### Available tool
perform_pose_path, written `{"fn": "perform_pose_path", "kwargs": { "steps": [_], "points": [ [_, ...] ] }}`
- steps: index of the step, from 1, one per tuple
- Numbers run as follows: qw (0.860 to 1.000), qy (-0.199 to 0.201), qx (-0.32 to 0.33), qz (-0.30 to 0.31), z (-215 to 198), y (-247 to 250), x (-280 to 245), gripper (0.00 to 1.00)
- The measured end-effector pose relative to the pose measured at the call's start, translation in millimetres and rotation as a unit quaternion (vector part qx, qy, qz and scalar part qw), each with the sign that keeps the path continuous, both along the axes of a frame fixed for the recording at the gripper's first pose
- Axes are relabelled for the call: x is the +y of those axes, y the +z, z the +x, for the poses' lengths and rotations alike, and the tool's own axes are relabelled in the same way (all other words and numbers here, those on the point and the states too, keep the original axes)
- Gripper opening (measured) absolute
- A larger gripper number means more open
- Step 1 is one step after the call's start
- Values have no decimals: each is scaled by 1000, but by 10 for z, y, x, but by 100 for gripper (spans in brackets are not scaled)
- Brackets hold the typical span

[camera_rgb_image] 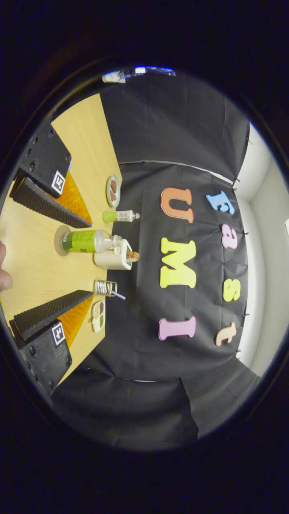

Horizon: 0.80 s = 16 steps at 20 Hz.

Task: Take the bottle from table, then pour the juice into the cup, finally place the bottle on the coaster

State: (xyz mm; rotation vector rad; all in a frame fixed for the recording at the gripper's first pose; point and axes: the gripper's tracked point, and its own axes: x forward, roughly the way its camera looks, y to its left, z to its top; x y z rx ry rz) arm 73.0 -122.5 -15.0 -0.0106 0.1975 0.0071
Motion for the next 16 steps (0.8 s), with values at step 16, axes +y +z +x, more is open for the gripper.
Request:
{"fn": "perform_pose_path", "kwargs": {
  "steps": [16],
  "points": [
    [996,-39,-74,11,-900,368,522,100]
  ]
}}
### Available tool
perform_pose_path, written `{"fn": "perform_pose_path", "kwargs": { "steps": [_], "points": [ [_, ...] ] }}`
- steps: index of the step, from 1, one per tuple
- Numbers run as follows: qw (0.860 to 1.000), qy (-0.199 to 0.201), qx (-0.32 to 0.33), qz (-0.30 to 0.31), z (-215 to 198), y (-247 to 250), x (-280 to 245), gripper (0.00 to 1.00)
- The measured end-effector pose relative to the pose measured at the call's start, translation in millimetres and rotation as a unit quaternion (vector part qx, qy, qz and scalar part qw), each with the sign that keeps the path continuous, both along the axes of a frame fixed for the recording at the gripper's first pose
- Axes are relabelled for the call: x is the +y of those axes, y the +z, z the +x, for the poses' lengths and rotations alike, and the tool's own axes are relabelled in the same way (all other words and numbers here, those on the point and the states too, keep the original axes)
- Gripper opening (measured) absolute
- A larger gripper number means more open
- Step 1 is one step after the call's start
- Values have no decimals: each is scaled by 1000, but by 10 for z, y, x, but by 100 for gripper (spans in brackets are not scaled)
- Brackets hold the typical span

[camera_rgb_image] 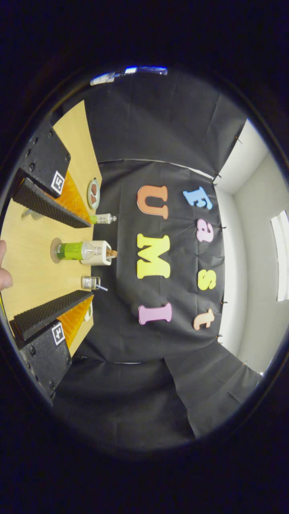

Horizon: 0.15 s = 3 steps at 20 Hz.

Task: Take the bottle from table, then pour the juice into the cup, finally place the bottle on the coaster

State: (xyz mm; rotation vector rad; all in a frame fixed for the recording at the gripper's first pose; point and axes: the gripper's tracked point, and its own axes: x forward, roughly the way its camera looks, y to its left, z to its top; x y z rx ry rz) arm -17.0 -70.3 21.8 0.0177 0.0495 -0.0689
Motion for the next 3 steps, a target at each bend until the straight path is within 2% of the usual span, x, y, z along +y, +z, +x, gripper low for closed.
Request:
{"fn": "perform_pose_path", "kwargs": {
  "steps": [3],
  "points": [
    [1000,1,7,-9,-43,-159,85,99]
  ]
}}
